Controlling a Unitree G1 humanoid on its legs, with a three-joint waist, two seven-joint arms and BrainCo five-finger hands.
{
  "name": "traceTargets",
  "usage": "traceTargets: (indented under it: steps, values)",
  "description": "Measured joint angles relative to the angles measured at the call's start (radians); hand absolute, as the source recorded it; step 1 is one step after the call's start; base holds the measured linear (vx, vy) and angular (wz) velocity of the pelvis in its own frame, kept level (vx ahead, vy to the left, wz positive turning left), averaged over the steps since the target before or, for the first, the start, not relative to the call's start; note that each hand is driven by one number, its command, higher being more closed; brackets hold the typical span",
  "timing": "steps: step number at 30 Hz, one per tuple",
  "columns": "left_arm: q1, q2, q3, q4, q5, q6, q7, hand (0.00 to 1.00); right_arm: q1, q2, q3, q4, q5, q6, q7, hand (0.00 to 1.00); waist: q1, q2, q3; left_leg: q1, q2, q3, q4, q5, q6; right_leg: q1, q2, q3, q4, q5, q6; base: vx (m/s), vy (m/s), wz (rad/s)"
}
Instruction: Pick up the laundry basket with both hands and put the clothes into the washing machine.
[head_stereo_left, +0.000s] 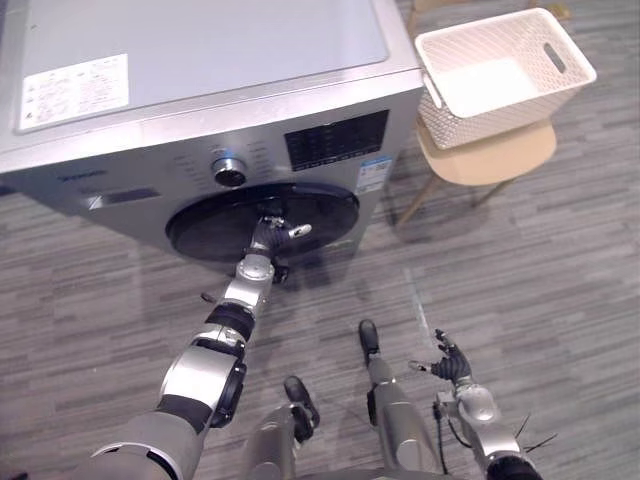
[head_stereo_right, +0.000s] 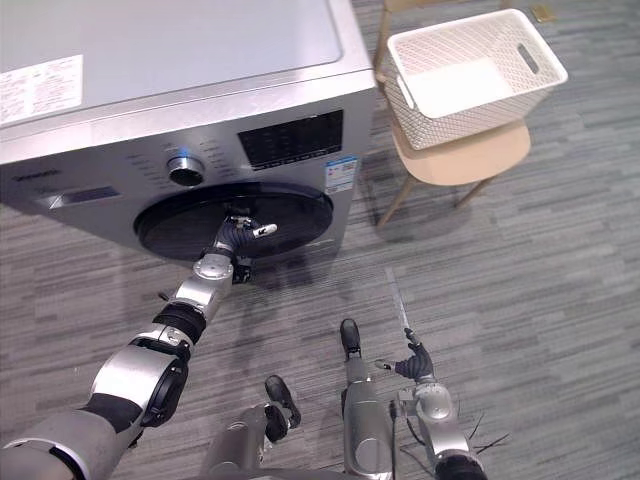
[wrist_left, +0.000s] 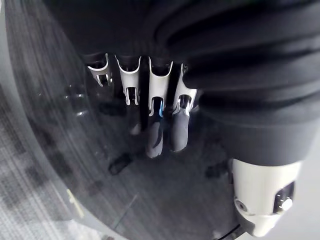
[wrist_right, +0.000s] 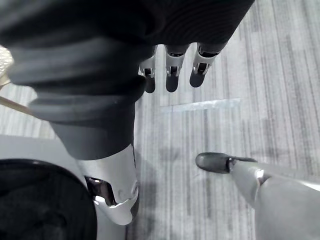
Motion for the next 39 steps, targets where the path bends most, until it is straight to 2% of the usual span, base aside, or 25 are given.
traceTargets:
  steps: [2, 5, 7, 9, 13, 15, 17, 18, 19, 22, 24, 25, 26, 28, 29, 30, 31, 32, 33, 34, 35, 36, 39]
  values:
    - [0.095, -0.006, -0.058, -0.17, 0.001, -0.02, 0.022, 0.0, 0.012, 0.018, 0.0, -0.001, 0.0, -0.002, -0.008, 0.0, 0.021, 0.001, 0.0, 0.021, -0.005, -0.024, -0.01, 0.007, -0.009, 0.032, -0.006, -0.028, 0.0, -0.01, -0.007, -0.01, 0.007, 0.38]
    - [0.327, -0.017, -0.082, -0.417, 0.001, -0.069, 0.024, 0.0, 0.014, 0.033, 0.0, 0.026, -0.001, -0.003, -0.012, 0.0, 0.026, 0.002, -0.002, 0.077, -0.014, -0.07, -0.052, 0.024, -0.016, 0.097, -0.012, -0.071, 0.0, -0.036, -0.009, 0.01, 0.005, 0.43]
    - [0.453, -0.03, -0.086, -0.498, -0.009, -0.081, 0.019, 0.0, 0.017, 0.032, 0.0, 0.059, -0.004, -0.003, -0.013, 0.0, 0.044, 0.007, -0.006, 0.104, -0.021, -0.096, -0.086, 0.035, -0.025, 0.13, -0.015, -0.101, 0.0, -0.053, -0.009, 0.02, -0.002, 0.44]
    - [0.623, -0.045, -0.085, -0.56, -0.041, -0.095, 0.007, 0.0, 0.025, 0.031, 0.0, 0.107, -0.005, 0.001, -0.013, 0.0, 0.065, 0.025, -0.03, 0.133, -0.024, -0.147, -0.121, 0.055, -0.028, 0.165, -0.017, -0.153, 0.0, -0.075, -0.008, 0.09, -0.016, 0.62]
    - [0.811, -0.069, -0.045, -0.55, -0.107, -0.101, -0.052, 0.0, 0.026, 0.024, 0.001, 0.158, -0.019, 0.003, -0.009, 0.0, 0.097, 0.049, -0.05, 0.174, -0.024, -0.241, -0.143, 0.072, -0.031, 0.259, -0.018, -0.258, 0.0, -0.112, -0.006, 0.1, -0.017, 0.73]
    - [0.861, -0.075, -0.023, -0.519, -0.112, -0.107, -0.078, 0.0, 0.026, 0.021, 0.0, 0.176, -0.019, 0.003, -0.007, 0.0, 0.105, 0.051, -0.063, 0.179, -0.03, -0.287, -0.138, 0.072, -0.031, 0.298, -0.023, -0.313, 0.0, -0.13, 0.0, 0.06, 0.003, 0.98]
    - [0.876, -0.087, 0.025, -0.412, -0.111, -0.111, -0.097, 0.0, 0.021, 0.021, 0.0, 0.2, -0.018, 0.001, -0.005, 0.0, 0.13, 0.047, -0.066, 0.171, -0.043, -0.339, -0.124, 0.084, -0.031, 0.345, -0.04, -0.404, 0.0, -0.146, 0.006, 0.04, 0.034, 1.05]
    - [0.877, -0.086, 0.036, -0.387, -0.111, -0.111, -0.097, 0.0, 0.017, 0.021, -0.001, 0.21, -0.018, 0.001, -0.005, 0.0, 0.133, 0.043, -0.069, 0.163, -0.048, -0.334, -0.123, 0.094, -0.032, 0.351, -0.049, -0.427, 0.0, -0.151, 0.01, -0.04, 0.087, 1.32]
    - [0.874, -0.088, 0.069, -0.328, -0.104, -0.111, -0.094, 0.0, 0.005, 0.023, -0.003, 0.228, -0.015, 0.002, -0.005, 0.0, 0.125, 0.04, -0.08, 0.128, -0.048, -0.26, -0.125, 0.12, -0.018, 0.365, -0.071, -0.499, 0.0, -0.158, 0.015, -0.07, 0.104, 1.46]
    - [0.871, -0.085, 0.166, -0.215, -0.099, -0.11, -0.086, 0.0, -0.016, 0.022, -0.004, 0.251, 0.002, 0.004, -0.006, 0.0, 0.152, 0.034, -0.082, 0.1, -0.006, -0.107, -0.101, 0.122, 0.003, 0.38, -0.098, -0.591, 0.023, -0.175, 0.037, -0.02, 0.119, 1.08]
    - [0.891, -0.073, 0.203, -0.156, -0.091, -0.11, -0.081, 0.0, -0.034, 0.028, 0.001, 0.252, 0.011, 0.004, -0.007, 0.0, 0.175, 0.024, -0.079, 0.099, -0.022, -0.118, -0.083, 0.116, 0.015, 0.387, -0.113, -0.6, 0.045, -0.185, 0.05, 0.02, 0.141, 0.39]
    - [0.913, -0.061, 0.223, -0.12, -0.079, -0.108, -0.067, 0.0, -0.048, 0.039, 0.001, 0.252, 0.011, 0.004, -0.007, 0.0, 0.189, 0.014, -0.08, 0.104, -0.033, -0.119, -0.067, 0.099, 0.032, 0.396, -0.127, -0.602, 0.059, -0.195, 0.055, 0.03, 0.169, 0.15]
    - [0.937, -0.061, 0.241, -0.109, -0.069, -0.106, -0.066, 0.0, -0.059, 0.044, 0.001, 0.252, 0.01, 0.003, -0.006, 0.0, 0.188, 0.01, -0.08, 0.103, -0.04, -0.121, -0.053, 0.081, 0.04, 0.396, -0.141, -0.606, 0.08, -0.212, 0.064, 0.04, 0.233, 0.18]
    - [0.989, -0.068, 0.263, -0.08, -0.063, -0.101, -0.067, 0.0, -0.079, 0.044, 0.011, 0.265, 0.009, 0.003, -0.004, 0.0, 0.187, 0.0, -0.076, 0.1, -0.059, -0.111, 0.014, 0.012, 0.067, 0.365, -0.222, -0.605, 0.257, -0.31, 0.099, 0.03, 0.204, 0.2]
    - [1.001, -0.067, 0.264, -0.078, -0.06, -0.099, -0.067, 0.0, -0.078, 0.044, 0.019, 0.268, 0.008, 0.003, -0.004, 0.0, 0.186, -0.009, -0.077, 0.106, -0.068, -0.11, 0.022, 0.002, 0.073, 0.354, -0.249, -0.605, 0.31, -0.333, 0.09, 0.05, 0.16, 0.46]
    - [1.034, -0.068, 0.277, -0.077, -0.049, -0.092, -0.066, 0.0, -0.072, 0.042, 0.038, 0.281, 0.007, 0.004, -0.002, 0.0, 0.184, -0.032, -0.078, 0.119, -0.112, -0.141, 0.033, -0.021, 0.093, 0.312, -0.331, -0.577, 0.503, -0.392, -0.01, 0.06, 0.136, 0.53]
    - [1.036, -0.069, 0.277, -0.076, -0.046, -0.09, -0.065, 0.0, -0.07, 0.04, 0.042, 0.282, 0.007, 0.005, -0.001, 0.0, 0.182, -0.035, -0.076, 0.125, -0.121, -0.155, 0.036, -0.026, 0.101, 0.279, -0.355, -0.543, 0.589, -0.374, -0.036, 0.11, 0.176, 0.87]
    - [1.029, -0.066, 0.277, -0.078, -0.04, -0.09, -0.065, 0.0, -0.057, 0.044, 0.045, 0.282, 0.007, 0.005, 0.0, 0.0, 0.18, -0.034, -0.076, 0.14, -0.134, -0.203, 0.037, -0.03, 0.111, 0.201, -0.371, -0.434, 0.755, -0.301, -0.097, 0.18, 0.167, 1.04]
    - [1.015, -0.063, 0.277, -0.08, -0.035, -0.092, -0.063, 0.0, -0.048, 0.056, 0.045, 0.285, 0.008, 0.005, 0.002, 0.0, 0.179, -0.023, -0.069, 0.148, -0.139, -0.262, 0.044, -0.033, 0.117, 0.153, -0.349, -0.367, 0.854, -0.326, -0.04, 0.21, 0.148, 1.12]
    - [1.005, -0.059, 0.277, -0.081, -0.035, -0.093, -0.063, 0.0, -0.046, 0.06, 0.045, 0.285, 0.008, 0.005, 0.002, 0.0, 0.18, -0.026, -0.07, 0.148, -0.139, -0.289, 0.049, -0.033, 0.122, 0.138, -0.323, -0.353, 0.88, -0.368, -0.017, 0.24, 0.095, 1.27]
    - [0.984, -0.056, 0.277, -0.082, -0.035, -0.095, -0.055, 0.0, -0.046, 0.061, 0.049, 0.28, 0.01, 0.003, 0.004, 0.0, 0.18, -0.033, -0.074, 0.149, -0.147, -0.345, 0.05, -0.033, 0.129, 0.107, -0.273, -0.338, 0.886, -0.437, 0.002, 0.23, 0.059, 1.23]
    - [0.966, -0.056, 0.276, -0.083, -0.035, -0.097, -0.047, 0.0, -0.051, 0.058, 0.048, 0.279, 0.012, 0.001, 0.004, 0.0, 0.178, -0.036, -0.073, 0.156, -0.161, -0.394, 0.045, -0.034, 0.132, 0.086, -0.231, -0.336, 0.852, -0.47, 0.015, 0.23, 0.051, 1.27]
    - [0.933, -0.071, 0.269, -0.083, -0.035, -0.103, -0.046, 0.0, -0.057, 0.053, 0.048, 0.278, 0.02, 0.001, 0.002, 0.0, 0.176, -0.034, -0.067, 0.19, -0.198, -0.501, 0.026, -0.04, 0.14, 0.034, -0.137, -0.295, 0.695, -0.472, 0.026, 0.31, -0.026, 1.33]
